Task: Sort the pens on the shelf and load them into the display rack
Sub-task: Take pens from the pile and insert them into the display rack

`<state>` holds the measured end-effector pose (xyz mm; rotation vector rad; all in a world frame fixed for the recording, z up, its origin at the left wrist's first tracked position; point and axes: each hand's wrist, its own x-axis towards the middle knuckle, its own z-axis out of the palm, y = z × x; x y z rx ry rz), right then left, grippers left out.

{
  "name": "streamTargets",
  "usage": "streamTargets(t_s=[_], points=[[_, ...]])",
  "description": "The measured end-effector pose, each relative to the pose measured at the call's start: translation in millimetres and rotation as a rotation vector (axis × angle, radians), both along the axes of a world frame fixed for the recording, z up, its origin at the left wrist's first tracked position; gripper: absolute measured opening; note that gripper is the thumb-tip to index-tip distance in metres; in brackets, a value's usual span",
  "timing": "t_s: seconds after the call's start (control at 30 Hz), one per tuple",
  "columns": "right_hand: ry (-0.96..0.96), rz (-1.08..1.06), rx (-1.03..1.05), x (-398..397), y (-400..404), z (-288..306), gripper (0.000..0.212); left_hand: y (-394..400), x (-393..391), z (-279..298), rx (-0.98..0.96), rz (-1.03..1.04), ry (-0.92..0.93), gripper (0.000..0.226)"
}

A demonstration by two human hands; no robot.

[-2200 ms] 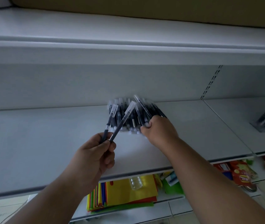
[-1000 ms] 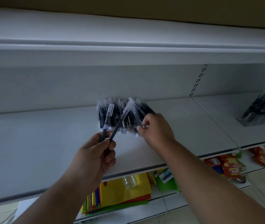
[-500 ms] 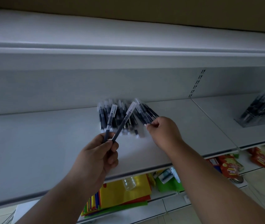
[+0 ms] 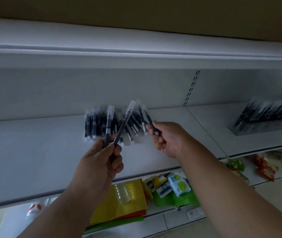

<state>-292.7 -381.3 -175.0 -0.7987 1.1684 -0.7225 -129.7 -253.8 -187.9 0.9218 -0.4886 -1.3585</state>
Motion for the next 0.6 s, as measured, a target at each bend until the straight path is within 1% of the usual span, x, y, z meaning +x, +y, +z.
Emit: streamTargets(t_s=[0.07,0.13,0.27,0.3,0.43,0.53,0.6], points=[[0.009,-0.027,-0.080,-23.7,2.4,1.6,0.028,-0.9,-26.9,2.0,-0.008,0.000,-0.003,0.026],[0.065,-0.016,-0.160,-47.6,3.9,4.2,0.029,-4.3,-56.8,3.8,-0.016,0.016,-0.001,0.027],[0.392,0.091,-0.322,-84.9,3.1,12.1,0.029,-11.4,-113.2,7.6,-0.012,0.085,-0.018,0.029],[0.416,0.120,-0.334,-91.8,2.9,14.2,0.029,-12.2,-123.9,8.8,-0.016,0.108,-0.011,0.028],[0.282,0.171,-0.277,-111.4,5.8,13.9,0.028,-13.3,-144.0,10.5,0.012,0.221,-0.036,0.027],[0.145,0.218,-0.213,-112.8,9.8,9.5,0.028,-22.5,-140.0,10.1,0.060,0.296,-0.076,0.024],[0.080,0.230,-0.207,-105.5,9.1,9.6,0.028,-35.1,-131.6,12.8,0.081,0.324,-0.105,0.020]])
